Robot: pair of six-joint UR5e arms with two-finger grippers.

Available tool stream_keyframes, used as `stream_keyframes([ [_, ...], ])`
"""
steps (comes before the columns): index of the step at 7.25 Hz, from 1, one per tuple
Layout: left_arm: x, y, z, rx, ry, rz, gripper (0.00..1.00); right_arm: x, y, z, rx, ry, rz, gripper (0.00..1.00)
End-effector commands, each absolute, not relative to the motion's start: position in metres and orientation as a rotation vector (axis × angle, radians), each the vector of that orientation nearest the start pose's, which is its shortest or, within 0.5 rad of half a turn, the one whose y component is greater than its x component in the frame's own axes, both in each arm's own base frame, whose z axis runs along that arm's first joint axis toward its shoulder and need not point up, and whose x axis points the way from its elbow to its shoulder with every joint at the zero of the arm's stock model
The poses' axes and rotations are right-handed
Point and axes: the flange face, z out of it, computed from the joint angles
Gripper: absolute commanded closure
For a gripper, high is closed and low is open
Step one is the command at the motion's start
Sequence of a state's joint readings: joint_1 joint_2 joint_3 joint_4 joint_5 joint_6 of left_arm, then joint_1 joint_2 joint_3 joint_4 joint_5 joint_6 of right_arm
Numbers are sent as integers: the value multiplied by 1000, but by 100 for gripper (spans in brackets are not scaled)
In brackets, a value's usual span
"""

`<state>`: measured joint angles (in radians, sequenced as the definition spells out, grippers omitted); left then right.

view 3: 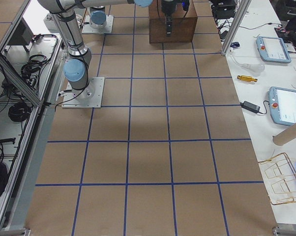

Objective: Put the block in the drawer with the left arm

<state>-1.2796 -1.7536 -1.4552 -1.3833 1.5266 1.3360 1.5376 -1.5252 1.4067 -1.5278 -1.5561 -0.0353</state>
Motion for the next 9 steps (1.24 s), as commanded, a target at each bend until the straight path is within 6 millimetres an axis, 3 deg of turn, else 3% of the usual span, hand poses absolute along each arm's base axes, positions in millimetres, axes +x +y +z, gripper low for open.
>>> stream_keyframes([
  [1,-27,-570,496,1094,2885,-159,15,118,-519,542,-6,3127,-121,0],
  [4,-51,-560,504,662,3050,-176,8,118,-519,542,-6,3128,-121,0],
  [6,-101,-556,501,567,3072,-178,4,118,-519,542,-6,3127,-121,0],
  [7,-114,-555,499,441,3101,-175,3,118,-520,541,-6,3127,-118,0],
  [9,-117,-552,499,251,3139,-160,2,118,-520,541,-6,3127,-118,0],
])
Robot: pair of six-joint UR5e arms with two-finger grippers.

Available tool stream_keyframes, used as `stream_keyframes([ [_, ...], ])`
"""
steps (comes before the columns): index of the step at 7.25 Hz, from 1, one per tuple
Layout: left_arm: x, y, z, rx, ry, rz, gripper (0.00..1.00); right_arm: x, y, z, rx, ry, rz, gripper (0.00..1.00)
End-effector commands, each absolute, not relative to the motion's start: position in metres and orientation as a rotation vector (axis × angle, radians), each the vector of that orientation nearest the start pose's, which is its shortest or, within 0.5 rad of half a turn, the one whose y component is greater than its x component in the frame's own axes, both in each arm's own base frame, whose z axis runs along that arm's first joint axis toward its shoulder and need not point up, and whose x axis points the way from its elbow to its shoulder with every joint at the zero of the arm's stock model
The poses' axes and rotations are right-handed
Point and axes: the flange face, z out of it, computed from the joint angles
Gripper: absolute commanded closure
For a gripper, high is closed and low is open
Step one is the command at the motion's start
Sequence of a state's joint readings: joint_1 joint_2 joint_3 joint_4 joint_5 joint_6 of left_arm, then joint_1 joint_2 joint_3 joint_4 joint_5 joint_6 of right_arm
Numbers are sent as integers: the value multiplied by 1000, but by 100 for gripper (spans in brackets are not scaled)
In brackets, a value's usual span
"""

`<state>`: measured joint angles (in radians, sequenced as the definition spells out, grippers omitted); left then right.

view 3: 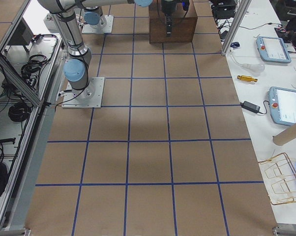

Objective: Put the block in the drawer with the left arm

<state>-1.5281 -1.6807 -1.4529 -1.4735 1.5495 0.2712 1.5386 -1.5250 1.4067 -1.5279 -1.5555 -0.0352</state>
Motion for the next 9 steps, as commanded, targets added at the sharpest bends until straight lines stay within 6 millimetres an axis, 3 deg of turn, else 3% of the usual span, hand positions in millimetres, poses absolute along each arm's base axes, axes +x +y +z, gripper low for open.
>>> stream_keyframes([
  [1,-116,-549,502,198,3144,-160,0,118,-520,541,-6,3127,-118,0],
  [3,-114,-549,502,84,3150,-144,0,117,-520,542,-3,3127,-121,0],
  [9,-114,-545,499,47,3157,-89,0,118,-520,541,-6,3128,-118,0],
])
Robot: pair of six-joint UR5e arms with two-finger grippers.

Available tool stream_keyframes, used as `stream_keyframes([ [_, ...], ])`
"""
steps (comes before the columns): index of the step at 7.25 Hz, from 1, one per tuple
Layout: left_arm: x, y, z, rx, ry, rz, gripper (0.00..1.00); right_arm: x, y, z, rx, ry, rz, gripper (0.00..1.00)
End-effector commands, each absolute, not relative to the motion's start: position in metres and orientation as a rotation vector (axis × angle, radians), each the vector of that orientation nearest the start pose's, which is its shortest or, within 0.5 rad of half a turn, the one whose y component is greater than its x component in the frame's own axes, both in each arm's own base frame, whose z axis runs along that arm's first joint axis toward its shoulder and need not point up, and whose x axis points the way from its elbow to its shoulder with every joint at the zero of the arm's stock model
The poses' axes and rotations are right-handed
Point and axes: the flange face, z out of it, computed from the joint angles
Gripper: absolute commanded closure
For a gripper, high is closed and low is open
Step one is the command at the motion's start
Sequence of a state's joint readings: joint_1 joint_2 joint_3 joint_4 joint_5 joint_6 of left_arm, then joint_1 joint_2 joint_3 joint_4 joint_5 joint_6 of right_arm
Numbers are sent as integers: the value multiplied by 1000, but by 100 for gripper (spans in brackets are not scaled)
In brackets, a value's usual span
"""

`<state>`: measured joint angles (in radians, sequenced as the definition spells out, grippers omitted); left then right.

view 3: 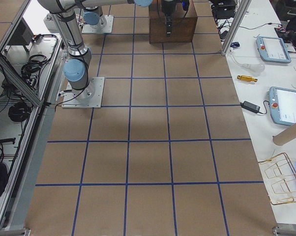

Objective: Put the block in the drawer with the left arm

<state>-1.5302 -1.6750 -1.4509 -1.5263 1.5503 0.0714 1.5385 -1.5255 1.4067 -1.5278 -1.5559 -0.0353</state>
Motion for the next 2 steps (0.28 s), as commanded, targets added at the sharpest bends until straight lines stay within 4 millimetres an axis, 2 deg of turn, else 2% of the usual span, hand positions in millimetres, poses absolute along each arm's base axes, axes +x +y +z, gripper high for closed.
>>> stream_keyframes([
  [1,-114,-546,498,47,3162,-87,0,118,-519,542,-6,3127,-121,0],
  [2,-114,-546,498,47,3162,-87,0,118,-519,542,-6,3127,-121,0],
])
